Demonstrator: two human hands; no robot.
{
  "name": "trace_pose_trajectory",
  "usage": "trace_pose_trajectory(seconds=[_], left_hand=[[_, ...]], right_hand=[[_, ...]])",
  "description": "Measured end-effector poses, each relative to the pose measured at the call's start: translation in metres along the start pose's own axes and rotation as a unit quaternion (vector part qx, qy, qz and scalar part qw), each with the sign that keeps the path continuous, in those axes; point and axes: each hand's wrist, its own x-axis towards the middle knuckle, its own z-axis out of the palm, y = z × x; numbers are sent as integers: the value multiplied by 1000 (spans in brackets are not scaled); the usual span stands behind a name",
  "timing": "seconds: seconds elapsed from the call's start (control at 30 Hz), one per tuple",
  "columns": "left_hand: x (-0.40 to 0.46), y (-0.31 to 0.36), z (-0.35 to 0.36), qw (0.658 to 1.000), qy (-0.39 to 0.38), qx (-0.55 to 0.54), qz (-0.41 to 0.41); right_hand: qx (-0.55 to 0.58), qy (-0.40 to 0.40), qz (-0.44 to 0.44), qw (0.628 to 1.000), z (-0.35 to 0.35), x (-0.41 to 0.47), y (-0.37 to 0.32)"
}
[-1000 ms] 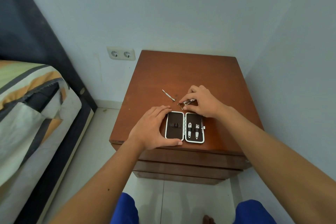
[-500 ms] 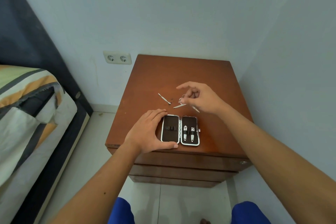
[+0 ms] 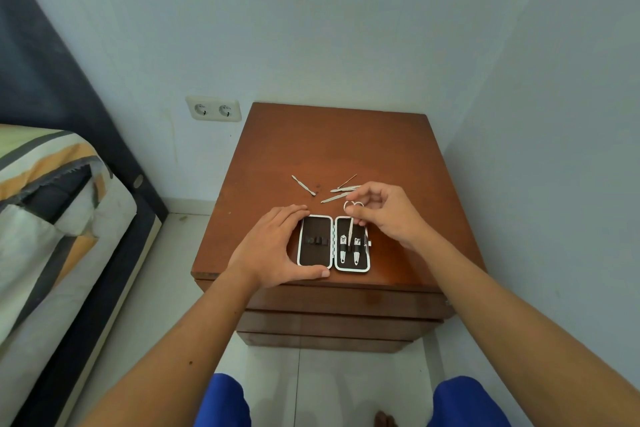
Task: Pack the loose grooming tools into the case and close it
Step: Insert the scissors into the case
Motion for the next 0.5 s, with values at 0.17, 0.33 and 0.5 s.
trace_pose_trajectory(seconds=[0.17,0.33,0.5], left_hand=[[0,0,-1,1000,-2,0,-2],[0,0,0,1000,-5,0,-3],[0,-1,0,1000,-8,2,-6]], right_hand=[[-22,-8,1,1000,1,-1,0],[-24,11,-10,1000,-3,6,-6],[-40,-5,12,999,1,6,6]])
